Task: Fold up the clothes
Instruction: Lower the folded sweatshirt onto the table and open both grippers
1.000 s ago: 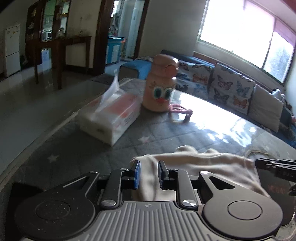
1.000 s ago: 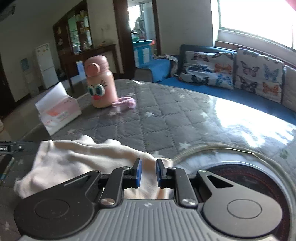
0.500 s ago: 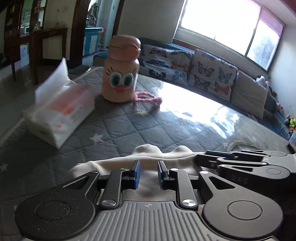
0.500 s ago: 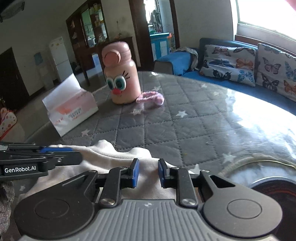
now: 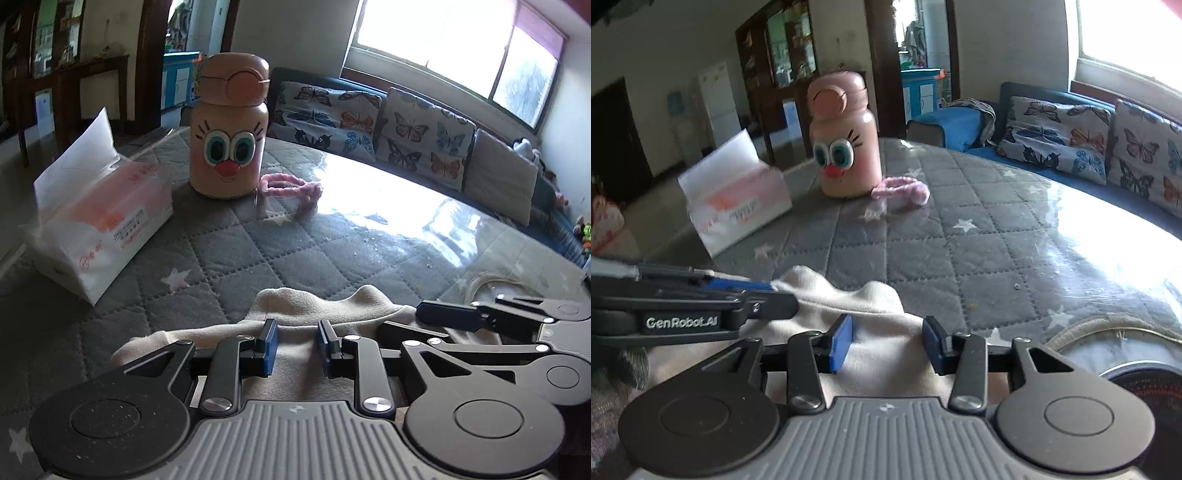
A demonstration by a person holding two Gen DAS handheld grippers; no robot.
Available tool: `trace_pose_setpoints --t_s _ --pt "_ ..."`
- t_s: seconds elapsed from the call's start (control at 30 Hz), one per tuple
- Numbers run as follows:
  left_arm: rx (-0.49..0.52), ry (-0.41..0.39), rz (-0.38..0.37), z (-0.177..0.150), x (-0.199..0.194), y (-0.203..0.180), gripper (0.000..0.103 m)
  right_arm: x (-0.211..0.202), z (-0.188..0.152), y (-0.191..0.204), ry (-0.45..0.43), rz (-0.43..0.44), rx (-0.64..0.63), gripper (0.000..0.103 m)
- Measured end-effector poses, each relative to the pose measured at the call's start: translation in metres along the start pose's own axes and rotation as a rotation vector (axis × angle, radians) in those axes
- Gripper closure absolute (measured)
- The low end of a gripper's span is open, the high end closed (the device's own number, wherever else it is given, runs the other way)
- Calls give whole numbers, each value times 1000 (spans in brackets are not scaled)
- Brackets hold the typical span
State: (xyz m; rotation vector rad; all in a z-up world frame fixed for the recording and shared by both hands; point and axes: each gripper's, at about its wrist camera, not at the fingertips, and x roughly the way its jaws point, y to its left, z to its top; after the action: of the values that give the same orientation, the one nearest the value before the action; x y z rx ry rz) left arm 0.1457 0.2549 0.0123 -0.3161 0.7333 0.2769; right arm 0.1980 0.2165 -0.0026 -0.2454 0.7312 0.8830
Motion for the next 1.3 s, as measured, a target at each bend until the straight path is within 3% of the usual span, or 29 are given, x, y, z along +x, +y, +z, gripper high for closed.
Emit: trace_pose_setpoints --t_s 0.2,0.4,0.77,1.13,1.3 --pt "-3 -7 2 -1 -7 -1 74 -18 -11 7 -8 -13 -30 52" --pt "24 -25 -4 -14 -28 -6 72 -41 -27 12 -11 -16 -51 52" --pt "86 -36 24 -56 -75 -8 68 -78 -58 27 -9 -29 -108 52" --pt "88 -17 58 -88 -96 -5 62 -95 -85 26 -1 -26 -72 51" --pt "91 -24 62 -98 -104 -12 47 -102 -92 26 -5 -17 -61 42"
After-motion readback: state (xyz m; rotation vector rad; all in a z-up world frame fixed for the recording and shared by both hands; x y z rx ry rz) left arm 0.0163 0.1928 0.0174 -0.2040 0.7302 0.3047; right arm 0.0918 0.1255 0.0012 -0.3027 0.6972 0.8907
